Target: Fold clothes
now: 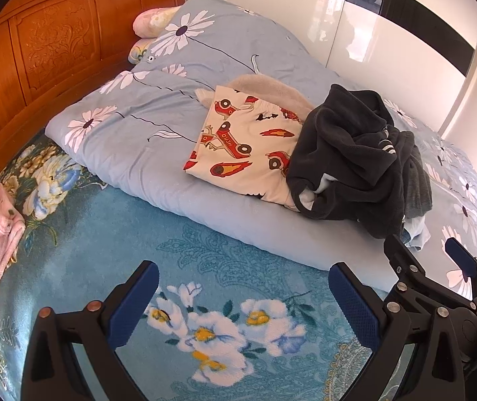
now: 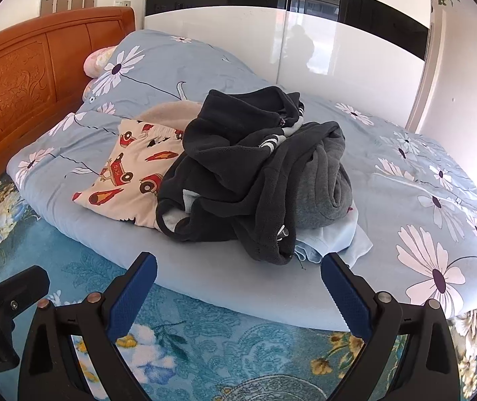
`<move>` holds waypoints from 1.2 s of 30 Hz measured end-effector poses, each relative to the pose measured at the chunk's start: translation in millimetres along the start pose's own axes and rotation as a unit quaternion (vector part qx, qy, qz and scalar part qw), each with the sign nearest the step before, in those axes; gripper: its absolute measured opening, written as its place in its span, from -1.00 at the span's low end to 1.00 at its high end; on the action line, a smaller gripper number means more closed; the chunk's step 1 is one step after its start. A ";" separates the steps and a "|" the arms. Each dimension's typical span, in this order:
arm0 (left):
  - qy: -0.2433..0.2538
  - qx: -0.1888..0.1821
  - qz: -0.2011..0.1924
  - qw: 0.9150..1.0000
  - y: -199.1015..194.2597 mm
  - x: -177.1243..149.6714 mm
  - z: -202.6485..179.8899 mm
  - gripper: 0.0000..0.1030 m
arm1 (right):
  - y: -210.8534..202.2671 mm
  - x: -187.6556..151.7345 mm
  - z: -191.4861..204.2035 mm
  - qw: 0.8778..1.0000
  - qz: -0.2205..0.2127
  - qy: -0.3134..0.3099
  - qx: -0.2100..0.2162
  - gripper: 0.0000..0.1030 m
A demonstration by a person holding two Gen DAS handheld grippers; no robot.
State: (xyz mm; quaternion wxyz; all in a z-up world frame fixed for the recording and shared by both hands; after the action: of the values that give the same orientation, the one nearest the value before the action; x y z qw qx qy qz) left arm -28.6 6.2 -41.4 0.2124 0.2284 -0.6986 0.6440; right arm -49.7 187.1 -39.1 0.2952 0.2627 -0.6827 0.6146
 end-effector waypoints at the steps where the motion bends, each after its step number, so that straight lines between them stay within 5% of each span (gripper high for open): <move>1: 0.003 0.005 -0.005 1.000 0.2 -0.1 -0.6 1.00 | -0.2 0.4 -0.5 1.000 0.011 0.006 0.007 0.92; 36: 0.007 0.022 -0.031 0.999 -6.7 -11.9 23.6 1.00 | -8.0 -17.2 29.9 0.999 0.022 -0.010 0.038 0.92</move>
State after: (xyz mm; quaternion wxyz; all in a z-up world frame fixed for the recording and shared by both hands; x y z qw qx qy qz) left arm -15.1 -17.2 -45.0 0.2316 0.2500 -0.6752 0.6542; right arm -34.5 156.4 -48.2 0.2647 0.2650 -0.6673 0.6438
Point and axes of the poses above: each gripper's, at about its wrist camera, not at the fingertips, and y roughly the way its jaws point, z to its left, x to its top, the point moved 5 cm from there along y, roughly the way its jaws point
